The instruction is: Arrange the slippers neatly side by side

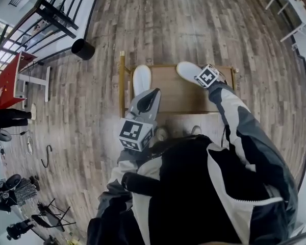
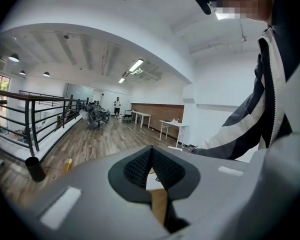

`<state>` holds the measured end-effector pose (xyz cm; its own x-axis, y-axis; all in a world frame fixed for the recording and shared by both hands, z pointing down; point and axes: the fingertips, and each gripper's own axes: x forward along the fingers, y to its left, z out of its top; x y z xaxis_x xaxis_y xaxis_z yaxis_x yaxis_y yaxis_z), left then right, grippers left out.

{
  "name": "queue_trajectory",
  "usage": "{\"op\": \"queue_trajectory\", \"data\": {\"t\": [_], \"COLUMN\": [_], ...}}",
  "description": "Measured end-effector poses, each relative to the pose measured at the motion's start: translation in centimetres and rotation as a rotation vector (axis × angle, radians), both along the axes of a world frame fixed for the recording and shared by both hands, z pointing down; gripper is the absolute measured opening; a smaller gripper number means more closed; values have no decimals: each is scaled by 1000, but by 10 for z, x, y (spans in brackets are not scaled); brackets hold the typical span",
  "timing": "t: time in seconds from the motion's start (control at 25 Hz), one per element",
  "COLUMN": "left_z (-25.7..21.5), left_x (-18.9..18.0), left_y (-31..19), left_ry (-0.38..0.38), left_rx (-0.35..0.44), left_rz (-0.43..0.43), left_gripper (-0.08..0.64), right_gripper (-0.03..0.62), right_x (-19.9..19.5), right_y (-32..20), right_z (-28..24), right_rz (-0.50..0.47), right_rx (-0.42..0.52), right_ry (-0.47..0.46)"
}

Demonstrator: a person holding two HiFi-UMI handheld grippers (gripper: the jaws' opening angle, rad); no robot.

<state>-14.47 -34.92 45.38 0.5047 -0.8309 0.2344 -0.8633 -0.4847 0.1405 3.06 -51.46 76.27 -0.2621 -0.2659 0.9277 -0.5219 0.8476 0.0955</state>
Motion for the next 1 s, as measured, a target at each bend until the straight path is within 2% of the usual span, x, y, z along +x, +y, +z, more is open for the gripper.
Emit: {"op": "queue_trajectory", "data": {"t": [0.2,0.24,0.32,0.36,0.44,0.56,0.72,1.0], "left_z": [7,7,7,7,9,10,11,8], "left_x": [-13,-15,-19,-20,-20,-21,-26,-14], "left_y": [7,8,9,10,10,6,0,-12], "left_ry": [-18,-18,-15,-7,4,-4,5,30], "left_rx": [-1,-4,-11,-17,-24,-16,-12,12], "left_rz": [-41,-46,-51,-49,-43,-51,-78,-47], "left_gripper": [14,14,15,14,15,14,14,15], "right_gripper": [247,210,65,31,28,26,25,25], "right_x": [-8,-9,-9,-9,-11,-20,-18,-21], "right_y": [3,2,2,3,8,9,13,20], "right_z": [16,15,12,12,13,8,-8,-64], "right_rz": [-41,-45,-50,-50,-43,-27,42,71], "right_rx": [-25,-18,-1,-2,-27,-39,-54,39], "right_ry": [22,30,40,40,22,-52,-122,-247]}}
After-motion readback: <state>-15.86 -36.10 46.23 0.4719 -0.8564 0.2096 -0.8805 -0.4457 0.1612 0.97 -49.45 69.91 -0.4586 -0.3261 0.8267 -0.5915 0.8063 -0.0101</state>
